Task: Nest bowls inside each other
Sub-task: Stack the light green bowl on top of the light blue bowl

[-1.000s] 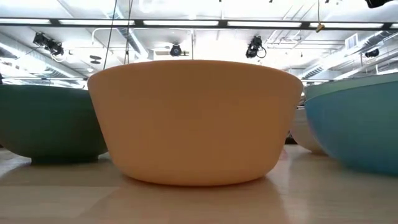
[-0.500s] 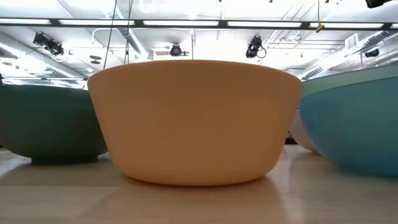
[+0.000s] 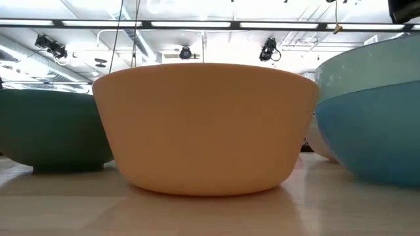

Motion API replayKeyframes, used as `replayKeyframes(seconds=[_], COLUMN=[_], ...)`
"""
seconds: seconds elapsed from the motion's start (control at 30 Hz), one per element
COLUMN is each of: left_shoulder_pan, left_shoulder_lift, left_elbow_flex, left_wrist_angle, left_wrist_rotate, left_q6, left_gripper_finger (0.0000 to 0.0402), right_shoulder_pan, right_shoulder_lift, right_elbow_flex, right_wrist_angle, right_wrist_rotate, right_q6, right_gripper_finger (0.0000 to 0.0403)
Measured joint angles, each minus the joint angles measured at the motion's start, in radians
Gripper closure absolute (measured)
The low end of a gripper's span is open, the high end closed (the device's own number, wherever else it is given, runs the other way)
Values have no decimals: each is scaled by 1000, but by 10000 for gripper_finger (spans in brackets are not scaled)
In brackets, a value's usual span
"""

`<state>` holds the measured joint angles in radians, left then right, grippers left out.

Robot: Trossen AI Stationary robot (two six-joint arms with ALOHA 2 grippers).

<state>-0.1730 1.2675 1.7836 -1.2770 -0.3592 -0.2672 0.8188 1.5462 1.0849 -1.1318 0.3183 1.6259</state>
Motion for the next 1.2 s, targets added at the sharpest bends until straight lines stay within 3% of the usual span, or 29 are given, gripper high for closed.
replayKeyframes(seconds=[0.17,0.3,0.47,0.67,0.8,0.97,1.03,1.1,1.2], left_shoulder_pan=[0,0,0,-2,-21,-52,-74,-98,-128], left_shoulder_lift=[0,0,0,0,0,3,3,11,31], left_elbow_flex=[0,0,-32,-133,-222,-340,-392,-450,-533], left_wrist_angle=[-3,-35,-49,52,169,341,449,576,746], left_wrist_rotate=[0,0,-9,1,91,100,150,271,454], left_q6=[0,-13,-47,-59,-62,-108,-107,-105,-57], left_gripper_finger=[337,337,337,337,337,337,337,337,337], right_shoulder_pan=[0,10,11,-61,-88,-115,-126,-128,-112], right_shoulder_lift=[-50,-121,-181,-127,-90,-76,-77,-87,-108], right_elbow_flex=[23,39,39,39,38,37,37,37,37], right_wrist_angle=[-34,-51,150,450,462,504,472,386,261], right_wrist_rotate=[11,86,218,94,47,11,2,32,187], right_q6=[-33,-33,-147,-459,-509,-646,-698,-724,-680], right_gripper_finger=[391,379,371,380,391,399,400,402,402])
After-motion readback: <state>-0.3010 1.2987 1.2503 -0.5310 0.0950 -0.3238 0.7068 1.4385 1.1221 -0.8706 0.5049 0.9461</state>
